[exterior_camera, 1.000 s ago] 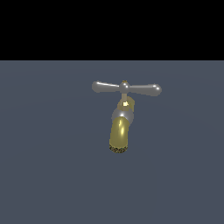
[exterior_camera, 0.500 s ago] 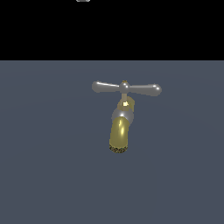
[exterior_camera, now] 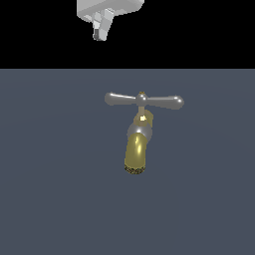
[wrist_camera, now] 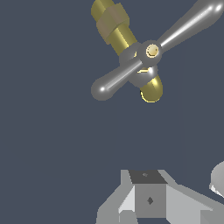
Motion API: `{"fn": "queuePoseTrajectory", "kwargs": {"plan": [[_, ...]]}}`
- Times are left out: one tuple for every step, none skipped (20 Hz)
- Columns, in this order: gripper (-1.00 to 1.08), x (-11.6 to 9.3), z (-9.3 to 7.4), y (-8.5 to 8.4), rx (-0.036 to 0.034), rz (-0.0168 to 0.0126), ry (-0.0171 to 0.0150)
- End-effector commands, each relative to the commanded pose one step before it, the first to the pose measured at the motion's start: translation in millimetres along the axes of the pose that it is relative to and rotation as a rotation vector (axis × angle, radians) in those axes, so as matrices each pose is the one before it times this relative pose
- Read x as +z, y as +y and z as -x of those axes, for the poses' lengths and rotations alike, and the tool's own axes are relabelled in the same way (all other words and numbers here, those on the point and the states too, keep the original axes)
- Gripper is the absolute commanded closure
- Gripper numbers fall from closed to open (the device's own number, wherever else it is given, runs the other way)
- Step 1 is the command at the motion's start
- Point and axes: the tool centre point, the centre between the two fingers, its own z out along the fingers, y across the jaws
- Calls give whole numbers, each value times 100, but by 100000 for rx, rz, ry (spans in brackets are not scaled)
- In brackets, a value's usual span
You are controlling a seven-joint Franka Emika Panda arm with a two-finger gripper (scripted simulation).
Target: Turn on the faucet by rotating a designated handle.
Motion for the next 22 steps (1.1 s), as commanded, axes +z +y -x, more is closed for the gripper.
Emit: {"fn": "queuePoseTrajectory", "kwargs": {"plan": [[108, 1207, -1095, -865, 8141, 79, 209], [108, 485, -407, -353, 3190, 79, 198], [108, 488, -396, -358, 3188, 84, 249], [108, 491, -385, -362, 3185, 87, 301], [108, 494, -373, -366, 3180, 86, 353], [108, 496, -361, -370, 3174, 82, 406], [108, 498, -349, -374, 3166, 74, 458], [108, 499, -336, -377, 3158, 63, 509], [108, 500, -324, -380, 3148, 48, 560], [108, 500, -310, -383, 3135, 30, 610], [108, 500, -298, -385, 3123, 9, 660], [108, 499, -284, -387, 3108, -15, 708], [108, 498, -271, -389, 3092, -43, 754], [108, 496, -257, -390, 3076, -74, 799], [108, 494, -243, -391, 3058, -108, 842], [108, 491, -229, -392, 3038, -145, 883], [108, 487, -214, -392, 3018, -184, 922], [108, 484, -200, -392, 2997, -227, 959], [108, 479, -185, -391, 2970, -271, 992], [108, 468, -168, -385, 2908, -314, 1010], [108, 441, -146, -366, 2751, -344, 989], [108, 413, -126, -345, 2582, -368, 957]]}}
